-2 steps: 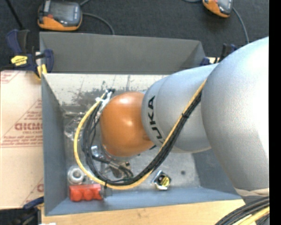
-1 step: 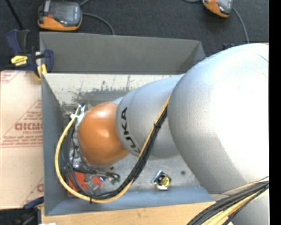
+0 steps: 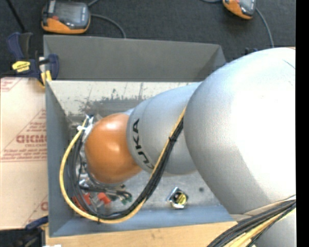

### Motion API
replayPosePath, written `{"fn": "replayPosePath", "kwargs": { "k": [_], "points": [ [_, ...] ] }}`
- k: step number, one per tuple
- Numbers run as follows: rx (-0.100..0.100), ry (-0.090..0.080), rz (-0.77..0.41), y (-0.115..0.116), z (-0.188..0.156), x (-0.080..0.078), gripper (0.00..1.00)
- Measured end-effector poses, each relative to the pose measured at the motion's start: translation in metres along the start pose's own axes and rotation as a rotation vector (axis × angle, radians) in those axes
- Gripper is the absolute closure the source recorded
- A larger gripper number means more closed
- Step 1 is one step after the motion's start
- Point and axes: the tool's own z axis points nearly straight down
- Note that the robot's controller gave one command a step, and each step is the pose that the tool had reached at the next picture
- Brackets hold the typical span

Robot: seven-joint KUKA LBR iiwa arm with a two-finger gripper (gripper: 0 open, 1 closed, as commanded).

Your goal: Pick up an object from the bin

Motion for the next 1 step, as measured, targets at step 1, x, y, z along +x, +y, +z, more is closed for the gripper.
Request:
{"fn": "replayPosePath", "kwargs": {
  "k": [1],
  "points": [
    [0.004, -0.006, 0.005, -0.0235, -0.1427, -0.0253, 1.00]
  ]
}}
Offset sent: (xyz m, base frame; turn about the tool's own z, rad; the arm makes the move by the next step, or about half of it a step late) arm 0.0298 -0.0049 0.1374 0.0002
